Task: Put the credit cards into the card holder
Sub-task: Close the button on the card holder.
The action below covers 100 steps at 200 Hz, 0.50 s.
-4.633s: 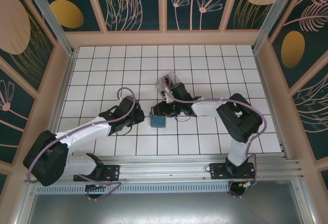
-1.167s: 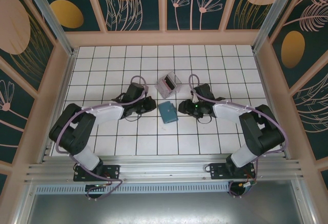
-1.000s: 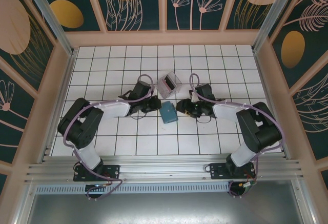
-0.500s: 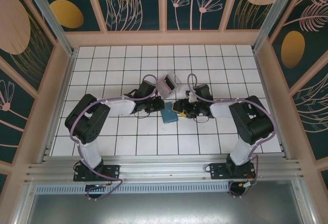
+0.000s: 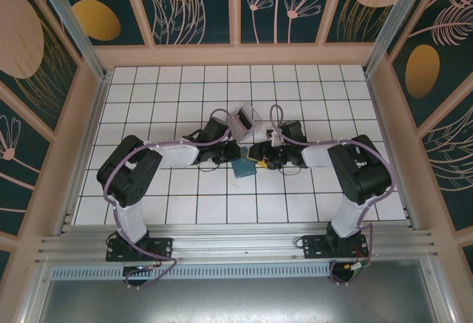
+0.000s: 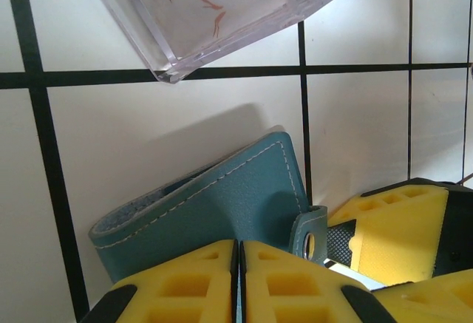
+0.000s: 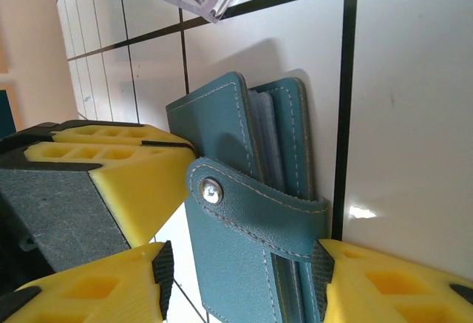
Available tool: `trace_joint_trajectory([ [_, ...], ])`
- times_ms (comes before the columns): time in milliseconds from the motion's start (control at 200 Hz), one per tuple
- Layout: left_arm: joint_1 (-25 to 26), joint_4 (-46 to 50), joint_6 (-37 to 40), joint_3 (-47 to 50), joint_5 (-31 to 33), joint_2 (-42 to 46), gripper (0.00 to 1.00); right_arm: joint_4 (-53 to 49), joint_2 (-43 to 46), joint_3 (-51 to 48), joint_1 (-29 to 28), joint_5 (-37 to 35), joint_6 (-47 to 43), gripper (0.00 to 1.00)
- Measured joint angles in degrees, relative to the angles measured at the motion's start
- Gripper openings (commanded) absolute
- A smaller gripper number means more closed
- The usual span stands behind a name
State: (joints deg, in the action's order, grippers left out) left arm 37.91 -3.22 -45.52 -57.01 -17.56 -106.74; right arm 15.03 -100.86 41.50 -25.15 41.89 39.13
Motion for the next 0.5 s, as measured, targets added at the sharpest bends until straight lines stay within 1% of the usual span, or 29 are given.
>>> trace_joint_trajectory([
  [140, 0.0, 0.0, -0.2, 0.0, 0.0, 0.0, 0.13, -0.7, 0.2, 0.0, 0.4, -0.3, -0.3, 0.55],
  [350, 0.0, -1.6, -0.9, 0.9, 0.0, 0.0, 0.13, -5.6, 0.6, 2.5, 1.6, -5.4, -2.6, 0.55],
  [500, 0.0, -2.6, -1.3, 1.3, 0.0, 0.0, 0.13, -6.3, -1.5, 4.5, 1.9, -3.9, -2.6, 0.53],
])
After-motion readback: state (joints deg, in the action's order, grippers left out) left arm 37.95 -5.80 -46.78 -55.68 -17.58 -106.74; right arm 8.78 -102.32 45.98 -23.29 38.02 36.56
